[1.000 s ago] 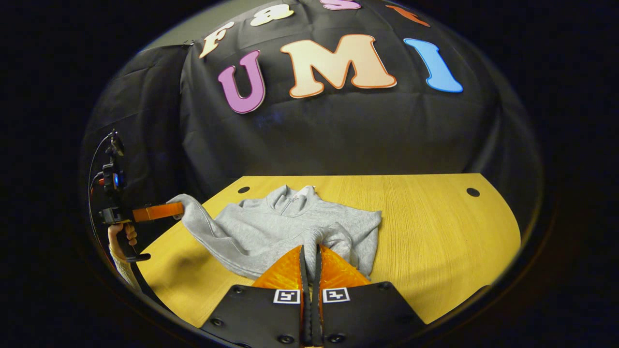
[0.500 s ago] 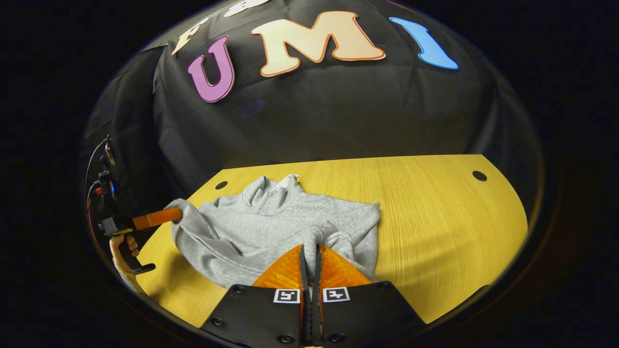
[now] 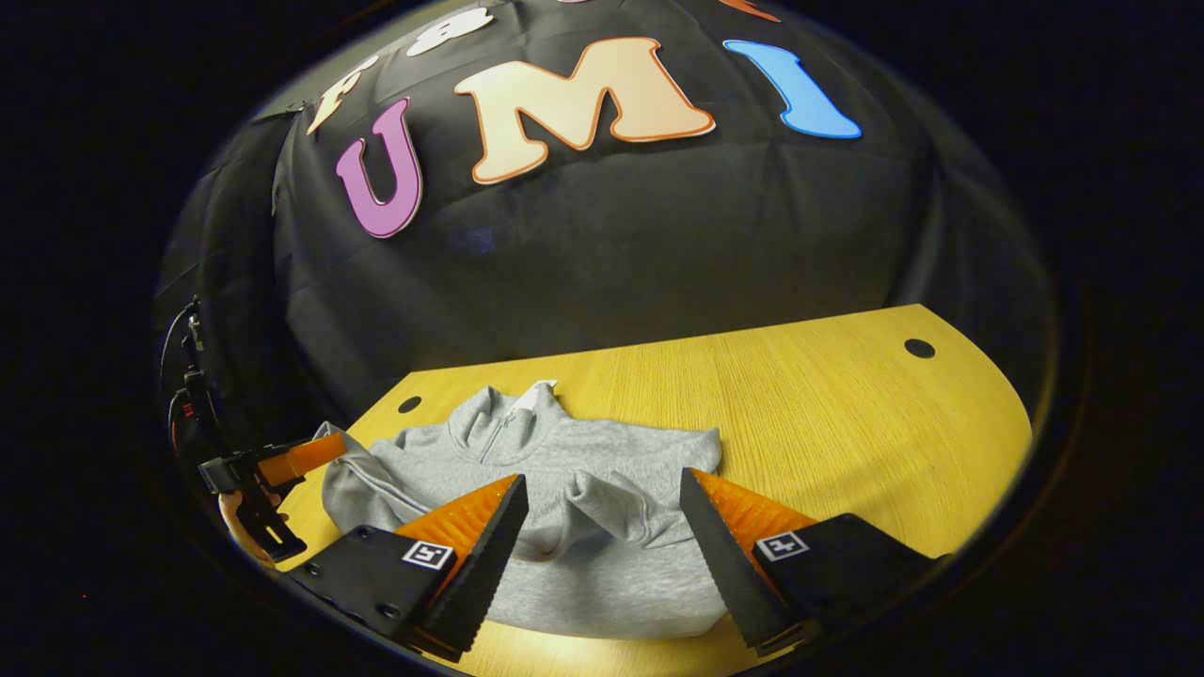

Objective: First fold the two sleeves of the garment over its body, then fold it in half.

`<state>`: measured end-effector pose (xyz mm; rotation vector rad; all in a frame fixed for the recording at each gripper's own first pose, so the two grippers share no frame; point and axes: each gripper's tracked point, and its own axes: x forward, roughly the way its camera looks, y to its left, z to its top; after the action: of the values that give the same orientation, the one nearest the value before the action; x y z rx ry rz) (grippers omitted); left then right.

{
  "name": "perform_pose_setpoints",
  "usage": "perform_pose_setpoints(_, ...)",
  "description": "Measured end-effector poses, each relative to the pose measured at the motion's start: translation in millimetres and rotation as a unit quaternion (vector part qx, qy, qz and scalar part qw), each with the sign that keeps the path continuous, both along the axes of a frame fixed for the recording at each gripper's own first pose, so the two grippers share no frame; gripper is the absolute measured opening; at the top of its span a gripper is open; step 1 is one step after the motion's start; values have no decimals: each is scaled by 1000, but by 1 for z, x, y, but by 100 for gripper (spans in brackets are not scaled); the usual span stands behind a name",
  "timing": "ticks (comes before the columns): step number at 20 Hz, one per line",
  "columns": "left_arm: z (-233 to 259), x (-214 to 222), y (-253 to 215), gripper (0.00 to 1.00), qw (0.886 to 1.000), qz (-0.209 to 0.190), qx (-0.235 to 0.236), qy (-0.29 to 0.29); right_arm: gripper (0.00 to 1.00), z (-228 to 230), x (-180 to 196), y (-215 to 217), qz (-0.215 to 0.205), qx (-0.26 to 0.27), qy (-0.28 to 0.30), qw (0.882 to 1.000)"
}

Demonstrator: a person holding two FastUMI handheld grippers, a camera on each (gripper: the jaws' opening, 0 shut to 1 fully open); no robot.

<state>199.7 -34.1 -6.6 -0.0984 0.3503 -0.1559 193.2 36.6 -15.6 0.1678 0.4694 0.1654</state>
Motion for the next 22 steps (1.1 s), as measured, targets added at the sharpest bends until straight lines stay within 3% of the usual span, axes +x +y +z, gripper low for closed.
perform_pose_setpoints(1,10,18,6,93,1000,9,-3,-12,96,6,0,-2,-1,-2,-13,1000)
perform_pose_setpoints(6,58,-2,28,93,995,28,-42,-85,96,44,-25,-1,11,-9,-95,995)
perform_pose_setpoints(11,80,-49,42,93,990,29,-22,-139,97,65,-76,1,16,-8,-157,987)
perform_pose_setpoints(15,70,-87,40,89,987,27,-13,-159,97,74,-116,-1,10,-39,-221,974)
perform_pose_setpoints(17,56,-102,37,93,987,23,-2,-158,97,70,-133,5,11,-52,-240,969)
perform_pose_setpoints(22,20,-130,32,93,989,17,22,-146,97,42,-164,13,14,-44,-231,972)
